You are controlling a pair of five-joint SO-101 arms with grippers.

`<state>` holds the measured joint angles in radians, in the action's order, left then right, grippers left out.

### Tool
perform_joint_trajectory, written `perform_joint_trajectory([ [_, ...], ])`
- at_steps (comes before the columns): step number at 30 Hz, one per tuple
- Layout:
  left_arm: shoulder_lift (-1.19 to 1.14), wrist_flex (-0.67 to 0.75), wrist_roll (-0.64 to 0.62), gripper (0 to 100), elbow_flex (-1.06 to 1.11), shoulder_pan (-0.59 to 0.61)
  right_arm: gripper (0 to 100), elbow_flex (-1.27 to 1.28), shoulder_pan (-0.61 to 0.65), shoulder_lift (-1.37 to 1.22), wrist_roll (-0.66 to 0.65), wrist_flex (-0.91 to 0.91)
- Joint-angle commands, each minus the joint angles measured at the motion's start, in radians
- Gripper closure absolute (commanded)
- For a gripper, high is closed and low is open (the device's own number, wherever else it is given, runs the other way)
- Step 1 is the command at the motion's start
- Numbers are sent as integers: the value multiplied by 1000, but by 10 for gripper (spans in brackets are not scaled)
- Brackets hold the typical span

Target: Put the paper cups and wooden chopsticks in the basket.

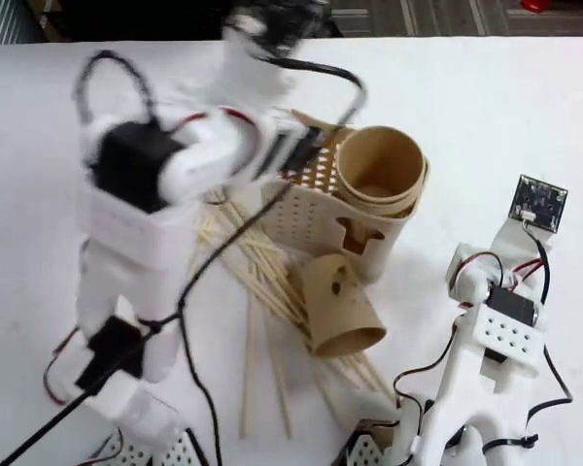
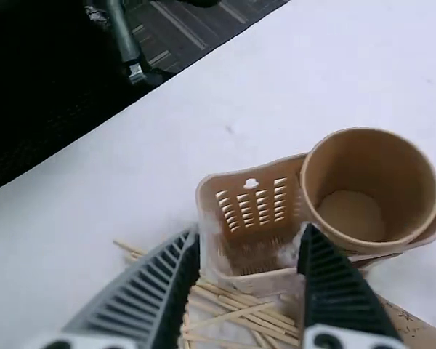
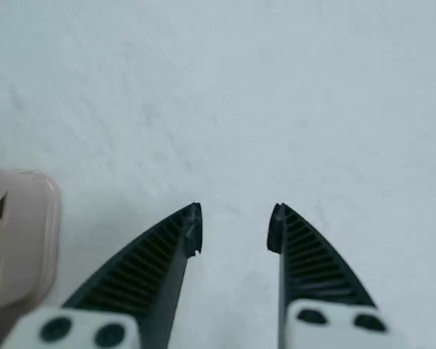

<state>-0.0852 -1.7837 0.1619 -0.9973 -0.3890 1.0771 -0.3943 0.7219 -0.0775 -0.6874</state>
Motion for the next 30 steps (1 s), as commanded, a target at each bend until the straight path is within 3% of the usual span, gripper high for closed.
perform_joint_trajectory([
  [1,177,-3,12,766,124,76,839,-35,12,24,-46,-47],
  [8,524,3,86,769,493,145,839,-226,7,24,-189,-292],
  [16,837,192,89,766,993,415,839,-534,12,24,-459,-671],
  [25,911,368,135,766,1332,558,839,-784,12,24,-873,-1017],
  [30,914,382,137,766,1393,585,840,-792,7,84,-1039,-1029],
])
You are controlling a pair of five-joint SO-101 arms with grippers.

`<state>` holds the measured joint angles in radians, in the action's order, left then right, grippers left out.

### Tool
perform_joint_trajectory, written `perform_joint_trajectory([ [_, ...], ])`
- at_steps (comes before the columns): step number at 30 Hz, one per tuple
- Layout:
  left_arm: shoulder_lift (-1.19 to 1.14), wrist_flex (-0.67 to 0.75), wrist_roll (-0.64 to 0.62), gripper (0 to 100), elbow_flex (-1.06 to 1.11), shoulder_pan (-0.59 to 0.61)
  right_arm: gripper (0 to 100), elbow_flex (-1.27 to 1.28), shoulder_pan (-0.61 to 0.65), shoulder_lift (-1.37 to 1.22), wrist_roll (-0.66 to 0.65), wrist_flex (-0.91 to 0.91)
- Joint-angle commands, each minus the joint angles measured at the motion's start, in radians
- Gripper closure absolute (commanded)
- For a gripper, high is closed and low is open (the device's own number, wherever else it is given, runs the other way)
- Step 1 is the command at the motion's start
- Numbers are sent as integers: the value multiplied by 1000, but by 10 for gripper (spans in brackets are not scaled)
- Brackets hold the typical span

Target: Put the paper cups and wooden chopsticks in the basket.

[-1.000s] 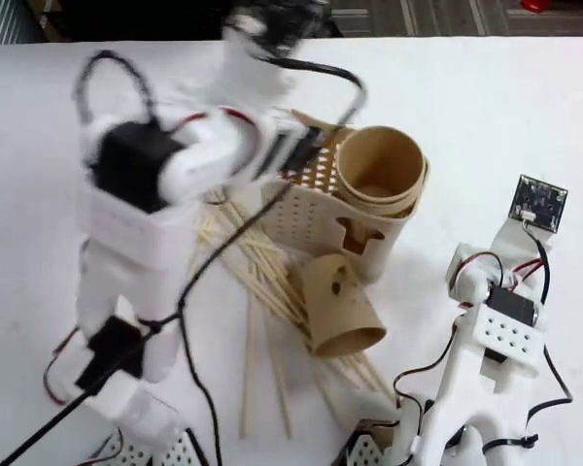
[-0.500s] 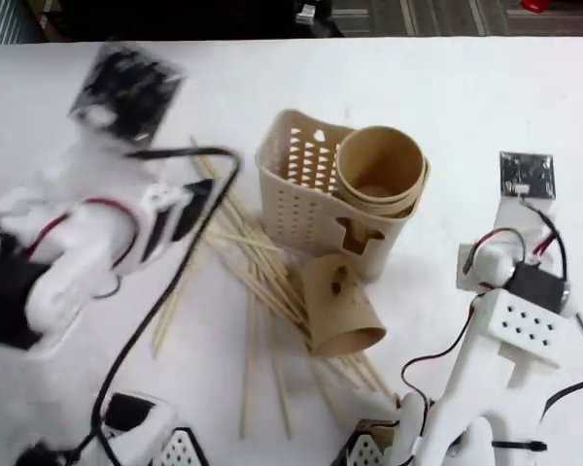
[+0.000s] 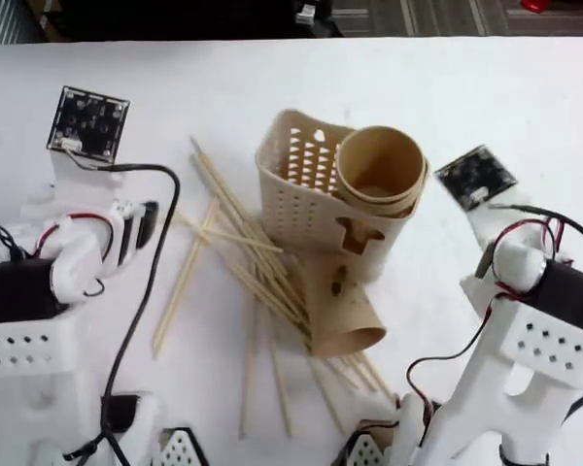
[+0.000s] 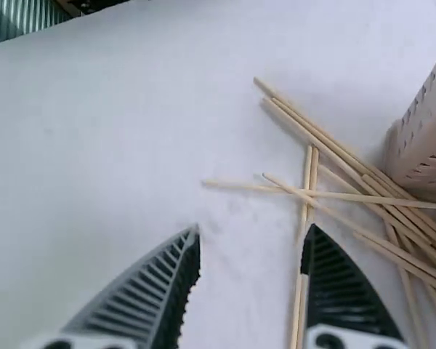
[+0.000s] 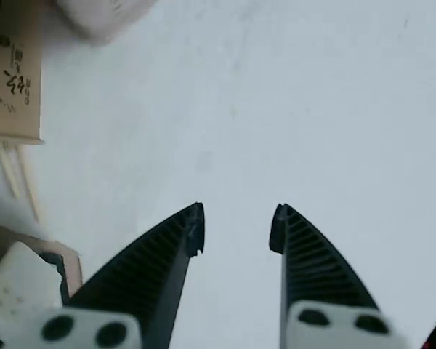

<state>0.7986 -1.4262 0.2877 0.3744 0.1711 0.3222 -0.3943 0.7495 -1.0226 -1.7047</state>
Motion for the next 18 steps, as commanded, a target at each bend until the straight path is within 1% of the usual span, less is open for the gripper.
perform_joint_trajectory([
  [1,30,26,11,766,31,30,840,-29,12,84,-135,-12],
  [5,31,31,12,766,72,30,840,28,16,246,-282,-12],
  [8,31,43,9,766,109,30,840,106,74,383,-351,-12],
  [13,31,98,5,766,178,30,840,261,266,532,-365,-12],
  [18,31,109,5,766,203,30,840,328,404,492,-347,-12],
])
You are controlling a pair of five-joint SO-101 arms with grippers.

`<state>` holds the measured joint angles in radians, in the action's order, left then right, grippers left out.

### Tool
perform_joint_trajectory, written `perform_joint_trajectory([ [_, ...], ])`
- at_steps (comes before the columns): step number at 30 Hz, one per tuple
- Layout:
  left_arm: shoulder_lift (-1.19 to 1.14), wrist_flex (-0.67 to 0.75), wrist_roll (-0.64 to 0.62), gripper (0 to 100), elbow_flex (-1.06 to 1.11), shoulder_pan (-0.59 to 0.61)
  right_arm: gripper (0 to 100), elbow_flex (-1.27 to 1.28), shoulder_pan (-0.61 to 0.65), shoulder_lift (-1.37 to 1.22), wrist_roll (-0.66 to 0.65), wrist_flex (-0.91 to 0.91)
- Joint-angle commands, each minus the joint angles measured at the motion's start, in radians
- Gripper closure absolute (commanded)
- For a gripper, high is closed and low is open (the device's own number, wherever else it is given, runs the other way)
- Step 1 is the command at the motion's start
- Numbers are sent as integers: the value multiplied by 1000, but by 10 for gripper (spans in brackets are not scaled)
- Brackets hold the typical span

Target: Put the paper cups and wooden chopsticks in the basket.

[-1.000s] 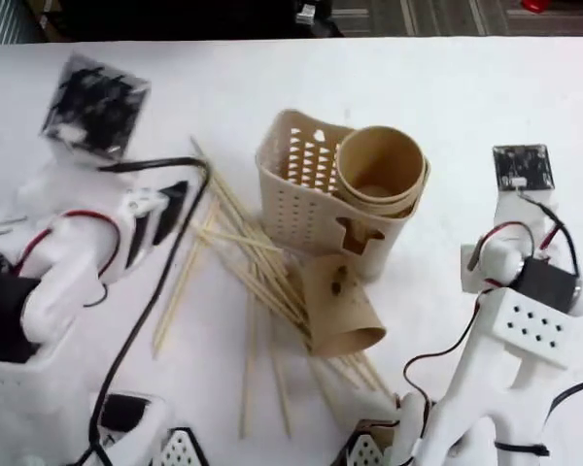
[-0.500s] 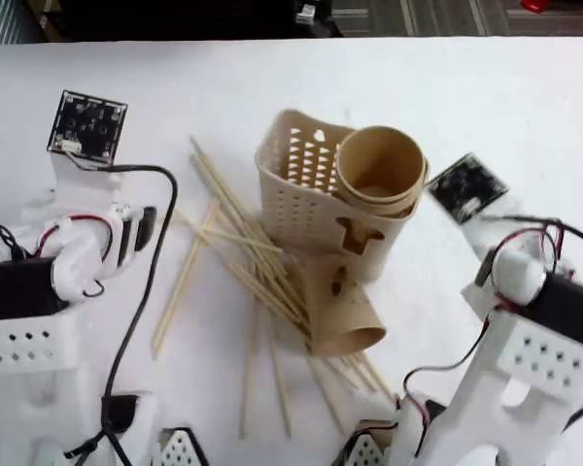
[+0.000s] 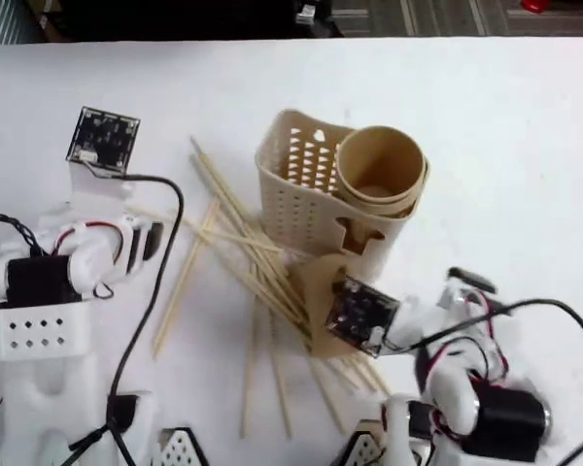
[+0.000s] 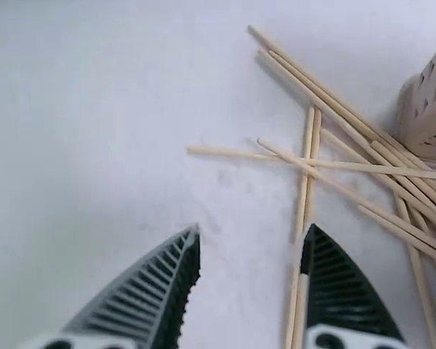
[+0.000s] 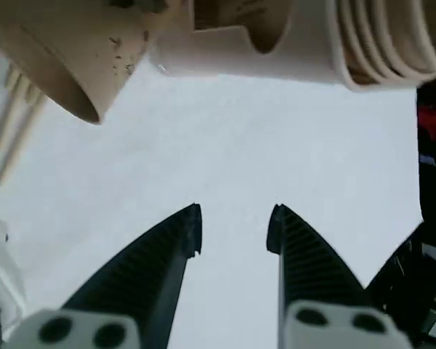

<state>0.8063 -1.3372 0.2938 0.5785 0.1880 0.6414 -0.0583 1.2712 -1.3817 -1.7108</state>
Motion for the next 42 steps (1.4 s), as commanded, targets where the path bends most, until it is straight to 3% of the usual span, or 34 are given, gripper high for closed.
perform_joint_trajectory([
  [1,24,20,-2,766,-2,13,840,11,96,-58,34,-5],
  [11,22,14,-3,766,-2,13,803,9,384,-360,92,-7],
  [15,22,14,-3,766,-2,13,717,15,458,-392,100,-7],
  [24,22,12,-3,766,-2,13,715,147,633,-398,143,-2],
  [29,21,12,-3,768,-2,13,715,181,619,-398,144,65],
  [35,22,-14,-3,768,0,13,717,285,533,-400,144,272],
  [38,22,-23,-3,768,0,13,786,336,524,-398,144,360],
  [42,22,-23,-3,769,0,13,952,327,529,-386,144,401],
])
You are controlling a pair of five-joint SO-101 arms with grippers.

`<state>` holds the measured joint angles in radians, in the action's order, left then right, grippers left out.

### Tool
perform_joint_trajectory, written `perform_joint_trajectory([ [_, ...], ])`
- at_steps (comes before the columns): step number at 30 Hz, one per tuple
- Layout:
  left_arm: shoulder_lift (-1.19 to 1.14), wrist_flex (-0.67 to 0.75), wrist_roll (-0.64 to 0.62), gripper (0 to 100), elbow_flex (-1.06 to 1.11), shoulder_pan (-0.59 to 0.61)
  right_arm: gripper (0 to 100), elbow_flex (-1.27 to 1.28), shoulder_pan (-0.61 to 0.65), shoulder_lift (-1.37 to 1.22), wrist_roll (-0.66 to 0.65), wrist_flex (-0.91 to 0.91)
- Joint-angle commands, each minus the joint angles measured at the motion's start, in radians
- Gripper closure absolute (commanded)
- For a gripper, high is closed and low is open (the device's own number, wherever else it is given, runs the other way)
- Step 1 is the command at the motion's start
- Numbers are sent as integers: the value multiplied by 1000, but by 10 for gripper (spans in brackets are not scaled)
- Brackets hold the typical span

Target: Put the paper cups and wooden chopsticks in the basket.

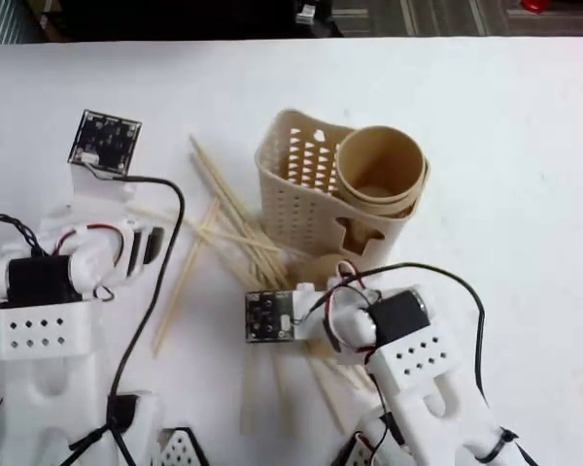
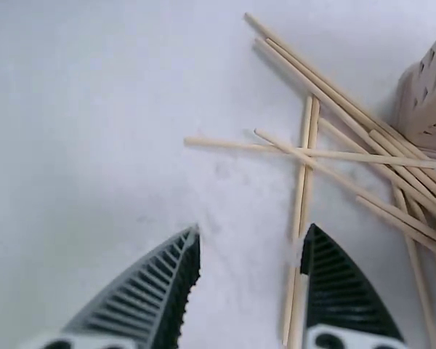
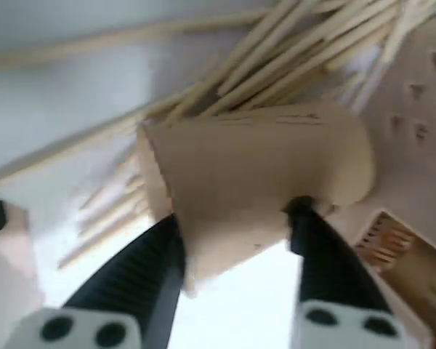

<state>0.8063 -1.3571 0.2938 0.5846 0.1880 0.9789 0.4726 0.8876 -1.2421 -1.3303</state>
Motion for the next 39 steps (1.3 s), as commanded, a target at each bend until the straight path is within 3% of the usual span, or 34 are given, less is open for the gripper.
perform_joint_trajectory([
  [1,22,-3,-3,769,-6,13,985,-25,-2,4,6,16],
  [10,24,12,-2,770,21,71,979,-226,-1,140,133,-105],
  [21,24,107,-2,770,155,130,979,-512,-7,177,311,-113],
  [29,24,233,-6,770,310,128,979,-740,-8,174,493,-107],
  [32,24,301,-69,770,371,128,979,-816,-12,174,545,-90],
  [39,24,391,-100,770,465,133,979,-864,-180,173,626,84],
])
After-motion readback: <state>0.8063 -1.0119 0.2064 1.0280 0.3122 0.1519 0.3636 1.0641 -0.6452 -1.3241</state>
